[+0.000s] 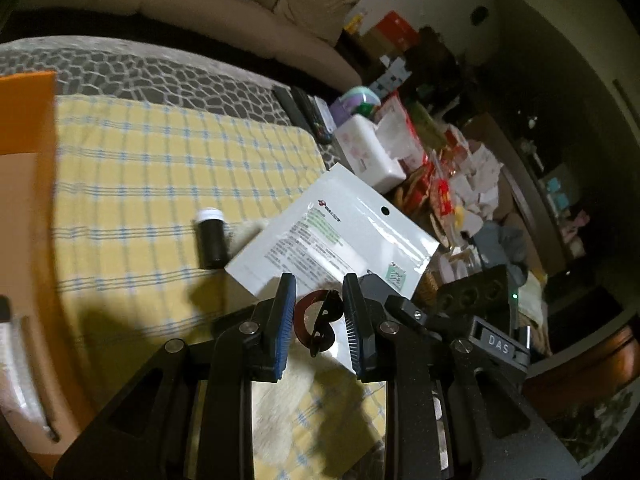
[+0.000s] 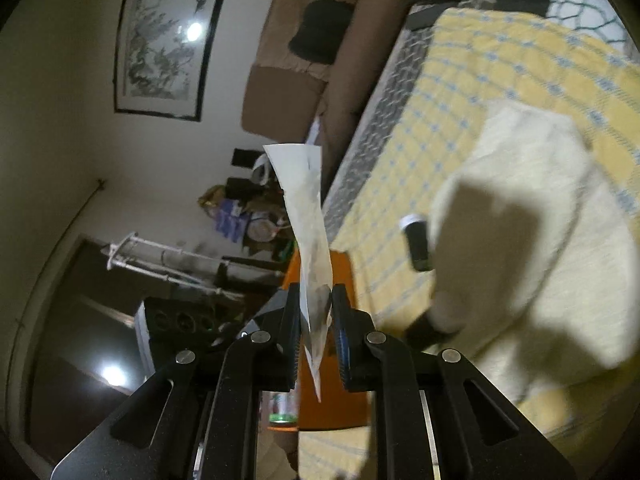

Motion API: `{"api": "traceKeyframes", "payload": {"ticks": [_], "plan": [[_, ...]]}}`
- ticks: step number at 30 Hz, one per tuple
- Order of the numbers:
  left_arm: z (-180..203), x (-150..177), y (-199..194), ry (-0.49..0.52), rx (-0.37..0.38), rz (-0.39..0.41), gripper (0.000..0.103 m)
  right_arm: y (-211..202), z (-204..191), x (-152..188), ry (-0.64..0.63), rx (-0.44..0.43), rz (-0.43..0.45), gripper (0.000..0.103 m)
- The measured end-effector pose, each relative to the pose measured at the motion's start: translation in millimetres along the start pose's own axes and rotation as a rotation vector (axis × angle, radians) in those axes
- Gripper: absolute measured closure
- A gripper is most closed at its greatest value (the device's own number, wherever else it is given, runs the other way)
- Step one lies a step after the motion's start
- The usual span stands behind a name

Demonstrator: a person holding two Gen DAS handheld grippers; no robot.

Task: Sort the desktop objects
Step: 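Carry the white packet and red clip over the orange box with both tools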

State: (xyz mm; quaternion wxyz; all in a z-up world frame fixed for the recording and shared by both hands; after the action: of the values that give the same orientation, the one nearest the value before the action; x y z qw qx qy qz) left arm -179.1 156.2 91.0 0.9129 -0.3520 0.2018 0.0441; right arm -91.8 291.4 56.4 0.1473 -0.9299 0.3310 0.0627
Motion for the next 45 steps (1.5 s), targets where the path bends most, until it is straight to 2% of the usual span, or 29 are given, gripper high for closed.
{"api": "traceKeyframes", "payload": {"ticks": [6,12,22,29,32,40,45], "plan": [[-25,0,-48,-0.041,-0.012,0.042,0.081,42,-28,19,-0.029,-0.044,-0.082,0.087],[-56,9,-95,-0.060,-0.059,0.080,0.081,89,-50,42,-0.057,-0.070,-0.170,0.087],[-121,41,-138,-0.106,-0.119,0.079,0.081,161,-58,86,-0.113,-0.016,-0.321,0.087],[-146,57,-140,-0.099,-0.154,0.055,0.081,190,-56,110,-0.181,0.064,-0.389,0.087],[-154,63,-142,-0.100,-0.149,0.051,0.081,195,-58,115,-0.254,0.136,-0.403,0.087],[-151,65,-140,-0.061,-0.160,0.049,0.081,198,-53,115,-0.429,0.344,-0.390,0.086],[-147,66,-131,-0.027,-0.201,0.039,0.081,201,-52,113,-0.480,0.400,-0.378,0.084]]}}
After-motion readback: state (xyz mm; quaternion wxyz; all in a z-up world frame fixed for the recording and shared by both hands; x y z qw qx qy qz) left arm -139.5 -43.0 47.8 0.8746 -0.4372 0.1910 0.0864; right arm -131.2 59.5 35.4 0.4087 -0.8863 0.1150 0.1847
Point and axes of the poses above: each gripper's, at about its wrist camera, not at the fingertips, and y roughly the way its jaws point, z to its right, x to its underside, the point moved 6 cm from there along y, roughly the way its jaws point, and after that the axes turned 4 degrees about -z, right-handed, at the moved point
